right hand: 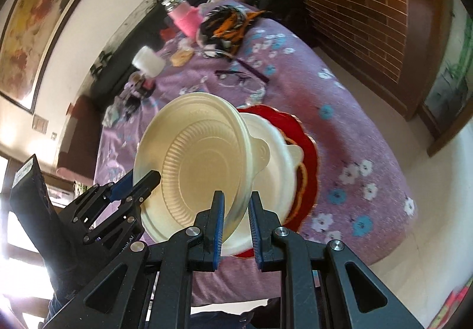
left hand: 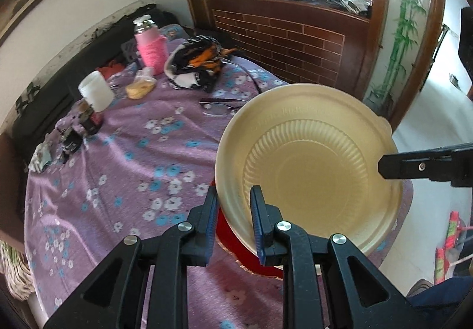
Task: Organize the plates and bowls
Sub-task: 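Lower the cream bowl into the white bowl and open the left gripper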
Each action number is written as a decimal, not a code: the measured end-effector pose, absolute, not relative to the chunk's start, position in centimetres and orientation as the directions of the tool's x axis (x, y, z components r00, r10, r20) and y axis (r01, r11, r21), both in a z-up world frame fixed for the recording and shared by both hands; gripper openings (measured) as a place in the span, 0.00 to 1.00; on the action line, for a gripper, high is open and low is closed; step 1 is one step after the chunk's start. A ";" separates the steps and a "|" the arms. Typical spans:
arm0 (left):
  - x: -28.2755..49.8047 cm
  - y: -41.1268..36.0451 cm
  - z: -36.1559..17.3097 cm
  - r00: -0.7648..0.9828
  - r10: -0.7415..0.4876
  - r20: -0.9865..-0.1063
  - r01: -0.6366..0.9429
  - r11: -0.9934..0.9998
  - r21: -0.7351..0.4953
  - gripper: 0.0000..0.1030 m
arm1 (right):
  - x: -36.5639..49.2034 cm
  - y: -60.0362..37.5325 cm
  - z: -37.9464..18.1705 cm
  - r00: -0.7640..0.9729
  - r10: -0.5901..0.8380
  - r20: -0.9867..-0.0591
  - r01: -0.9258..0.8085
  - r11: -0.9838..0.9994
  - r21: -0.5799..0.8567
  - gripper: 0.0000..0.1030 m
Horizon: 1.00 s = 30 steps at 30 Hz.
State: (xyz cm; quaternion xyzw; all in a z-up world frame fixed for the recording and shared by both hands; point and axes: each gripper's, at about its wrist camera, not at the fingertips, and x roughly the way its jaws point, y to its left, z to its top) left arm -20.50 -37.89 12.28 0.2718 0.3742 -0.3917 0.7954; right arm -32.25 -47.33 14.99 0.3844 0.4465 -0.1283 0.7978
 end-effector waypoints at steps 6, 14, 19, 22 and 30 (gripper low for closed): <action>-20.8 -39.1 11.2 0.392 -0.408 -0.825 0.836 0.532 0.135 0.19 | -32.9 -48.5 14.0 0.547 0.139 -0.825 0.574 0.655 0.491 0.17; -20.7 -39.2 10.6 0.390 -0.390 -0.834 0.829 0.542 0.134 0.19 | -32.7 -49.3 12.4 0.528 0.174 -0.831 0.585 0.635 0.504 0.17; -20.4 -39.1 10.4 0.391 -0.385 -0.836 0.825 0.550 0.132 0.19 | -32.2 -49.3 12.1 0.524 0.182 -0.832 0.579 0.640 0.505 0.17; -20.5 -39.1 10.5 0.392 -0.386 -0.835 0.826 0.548 0.134 0.19 | -32.0 -49.4 11.9 0.518 0.187 -0.835 0.581 0.639 0.503 0.17; -20.4 -39.0 10.5 0.392 -0.389 -0.834 0.827 0.546 0.134 0.19 | -31.8 -49.3 11.8 0.511 0.192 -0.838 0.580 0.642 0.501 0.18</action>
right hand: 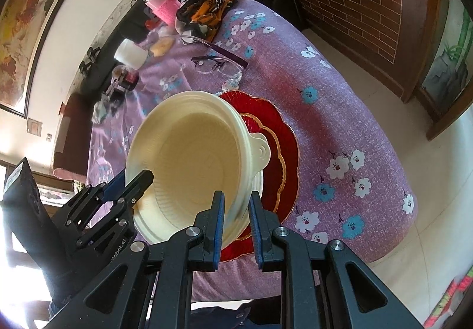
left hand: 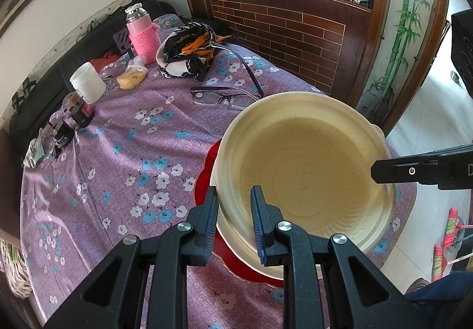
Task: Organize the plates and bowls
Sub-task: 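Lower the cream bowl into the white bowl and open the left gripper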
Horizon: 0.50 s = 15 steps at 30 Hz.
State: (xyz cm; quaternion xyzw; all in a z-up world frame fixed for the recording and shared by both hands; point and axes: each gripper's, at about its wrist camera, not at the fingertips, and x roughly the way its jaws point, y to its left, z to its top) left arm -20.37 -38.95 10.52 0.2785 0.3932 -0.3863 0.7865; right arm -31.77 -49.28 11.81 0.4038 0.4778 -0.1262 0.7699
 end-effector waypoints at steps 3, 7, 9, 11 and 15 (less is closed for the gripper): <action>-20.3 -39.0 10.5 0.393 -0.388 -0.834 0.826 0.547 0.135 0.20 | -31.8 -49.2 11.8 0.510 0.191 -0.839 0.582 0.642 0.500 0.18; -20.3 -38.9 10.5 0.395 -0.387 -0.833 0.825 0.549 0.136 0.20 | -31.9 -49.1 11.9 0.509 0.188 -0.840 0.583 0.642 0.498 0.18; -20.3 -38.9 10.5 0.396 -0.387 -0.833 0.824 0.549 0.136 0.21 | -32.0 -49.1 11.9 0.509 0.186 -0.841 0.584 0.643 0.496 0.18; -20.3 -38.9 10.6 0.402 -0.388 -0.829 0.824 0.549 0.142 0.21 | -32.0 -49.1 11.9 0.509 0.185 -0.841 0.584 0.643 0.495 0.18; -20.4 -38.7 10.7 0.405 -0.389 -0.827 0.824 0.548 0.145 0.21 | -32.1 -49.0 12.0 0.507 0.182 -0.843 0.584 0.647 0.491 0.18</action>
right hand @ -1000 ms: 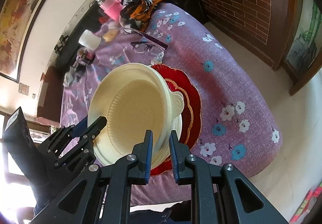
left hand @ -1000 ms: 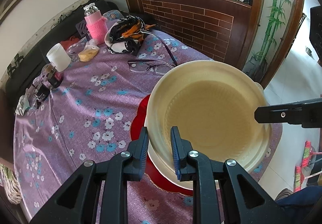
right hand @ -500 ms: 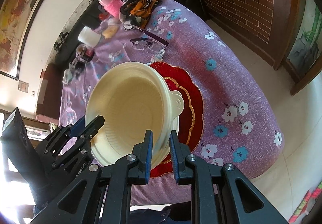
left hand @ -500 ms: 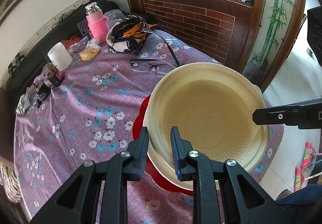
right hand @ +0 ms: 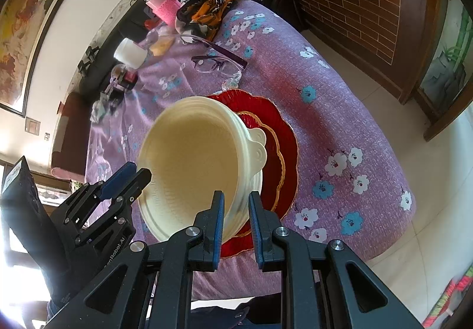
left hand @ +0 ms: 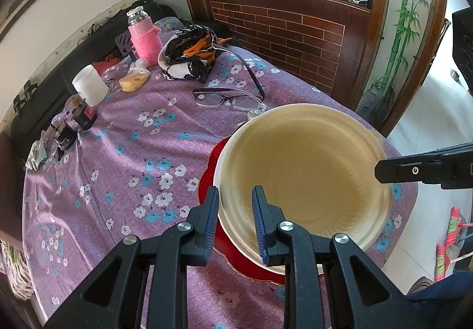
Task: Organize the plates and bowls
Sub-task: 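Lower the cream bowl into the white bowl and open the left gripper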
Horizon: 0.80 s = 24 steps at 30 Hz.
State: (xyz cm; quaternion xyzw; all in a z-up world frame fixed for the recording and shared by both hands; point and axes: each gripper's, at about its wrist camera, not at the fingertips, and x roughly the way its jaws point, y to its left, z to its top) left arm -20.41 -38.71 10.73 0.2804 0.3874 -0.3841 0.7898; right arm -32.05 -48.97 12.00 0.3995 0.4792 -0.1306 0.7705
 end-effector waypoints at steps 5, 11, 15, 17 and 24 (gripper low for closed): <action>-20.4 -38.6 10.8 0.409 -0.390 -0.825 0.822 0.550 0.147 0.22 | -32.2 -48.8 12.2 0.506 0.179 -0.844 0.584 0.648 0.488 0.18; -20.7 -38.4 11.1 0.420 -0.392 -0.818 0.820 0.551 0.157 0.27 | -32.4 -48.7 12.5 0.510 0.167 -0.844 0.582 0.655 0.482 0.21; -20.8 -38.3 11.1 0.424 -0.394 -0.815 0.820 0.549 0.161 0.29 | -32.6 -48.7 13.0 0.517 0.155 -0.842 0.581 0.659 0.478 0.22; -20.8 -38.3 11.2 0.425 -0.396 -0.814 0.820 0.549 0.161 0.29 | -32.7 -48.6 13.0 0.517 0.153 -0.842 0.582 0.658 0.477 0.22; -20.9 -38.1 11.3 0.429 -0.400 -0.810 0.819 0.550 0.162 0.34 | -33.0 -48.4 13.3 0.520 0.142 -0.842 0.585 0.659 0.473 0.22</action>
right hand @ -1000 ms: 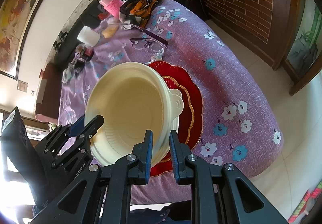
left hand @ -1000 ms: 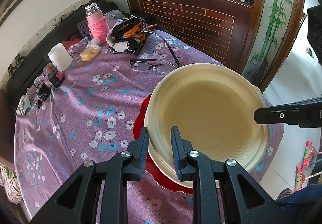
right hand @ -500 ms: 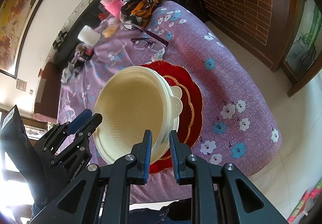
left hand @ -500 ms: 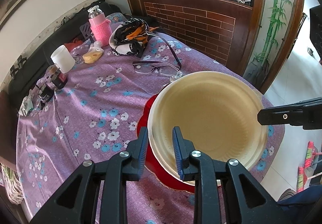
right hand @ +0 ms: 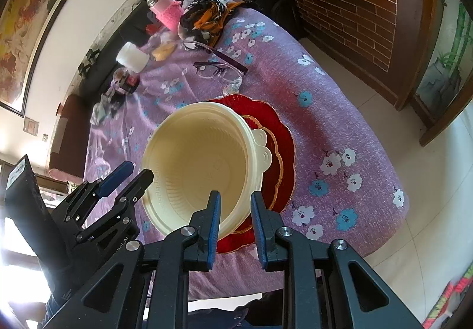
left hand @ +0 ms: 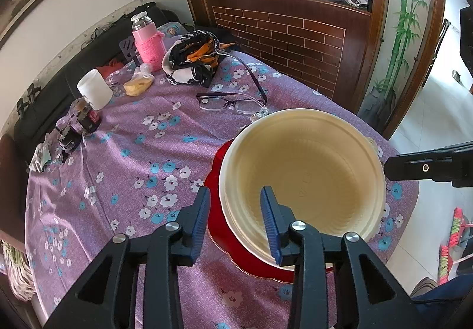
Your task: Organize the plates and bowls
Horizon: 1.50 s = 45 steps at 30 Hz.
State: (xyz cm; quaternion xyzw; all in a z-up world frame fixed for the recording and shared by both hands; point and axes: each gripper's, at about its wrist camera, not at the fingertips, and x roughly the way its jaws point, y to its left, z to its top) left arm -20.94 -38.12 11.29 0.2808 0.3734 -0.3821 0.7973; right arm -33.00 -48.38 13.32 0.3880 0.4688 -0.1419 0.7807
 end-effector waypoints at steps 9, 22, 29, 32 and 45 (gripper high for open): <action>-20.9 -37.5 11.5 0.431 -0.410 -0.804 0.813 0.563 0.149 0.39 | -33.0 -48.4 13.3 0.521 0.141 -0.842 0.586 0.658 0.473 0.22; -14.7 -31.1 11.2 0.342 -0.442 -0.829 0.679 0.727 -0.107 0.41 | -36.0 -50.9 12.3 0.527 0.068 -0.847 0.680 0.565 0.468 0.22; -13.7 -30.7 7.4 0.184 -0.451 -0.873 0.657 0.717 -0.232 0.41 | -36.1 -51.8 8.4 0.468 0.082 -0.880 0.707 0.562 0.429 0.22; -14.1 -31.5 6.5 0.156 -0.449 -0.880 0.674 0.700 -0.237 0.41 | -35.9 -51.7 7.5 0.463 0.088 -0.882 0.698 0.578 0.424 0.22; -13.3 -33.7 4.6 0.143 -0.421 -0.896 0.719 0.666 -0.198 0.26 | -33.8 -51.9 6.7 0.468 0.105 -0.877 0.652 0.629 0.424 0.16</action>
